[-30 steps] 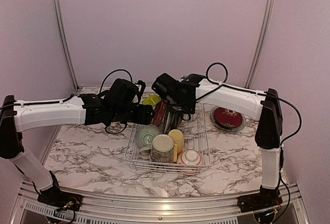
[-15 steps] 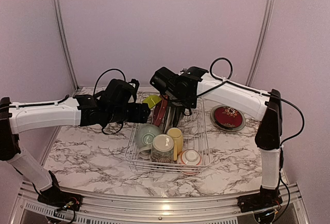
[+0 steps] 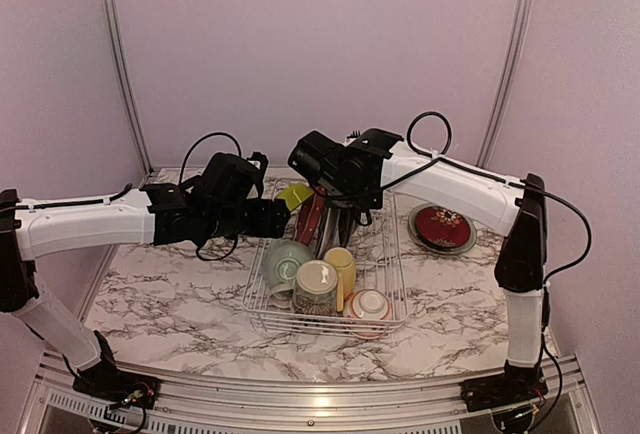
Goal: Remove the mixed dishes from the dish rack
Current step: Place the plate with another plate.
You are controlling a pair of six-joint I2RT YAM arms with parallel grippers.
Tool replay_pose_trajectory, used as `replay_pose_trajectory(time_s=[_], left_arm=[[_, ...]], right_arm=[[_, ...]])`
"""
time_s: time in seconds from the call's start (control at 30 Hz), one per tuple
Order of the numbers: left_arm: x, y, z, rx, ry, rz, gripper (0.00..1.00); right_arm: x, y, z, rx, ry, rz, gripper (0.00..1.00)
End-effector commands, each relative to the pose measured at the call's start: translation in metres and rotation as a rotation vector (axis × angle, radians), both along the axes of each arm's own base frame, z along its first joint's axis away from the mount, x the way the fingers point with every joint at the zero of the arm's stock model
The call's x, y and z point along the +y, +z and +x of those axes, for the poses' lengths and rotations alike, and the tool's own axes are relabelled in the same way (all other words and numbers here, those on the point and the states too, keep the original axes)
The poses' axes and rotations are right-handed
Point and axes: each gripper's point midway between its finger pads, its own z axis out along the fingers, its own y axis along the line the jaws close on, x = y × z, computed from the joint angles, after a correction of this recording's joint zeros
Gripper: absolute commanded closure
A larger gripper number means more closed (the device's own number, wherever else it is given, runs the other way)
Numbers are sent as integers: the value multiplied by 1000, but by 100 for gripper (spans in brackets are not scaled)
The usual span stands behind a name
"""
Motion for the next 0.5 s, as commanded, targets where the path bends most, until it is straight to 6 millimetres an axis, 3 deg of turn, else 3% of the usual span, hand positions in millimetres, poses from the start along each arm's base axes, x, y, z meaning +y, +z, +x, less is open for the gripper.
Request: replay_pose_trajectory(time_s=[0.0,0.23,0.47], left_arm=[[10,3,-2,-4,21,0,17],[9,3,-3,0,17,-5,17],[11,0,-4,6,17,0,17]], right_arm=[[-5,79,-2,-182,-15,103,100],[-11,95,-5,-216,-17,113,100],[-34,102,-9,-249,-61,86,100]])
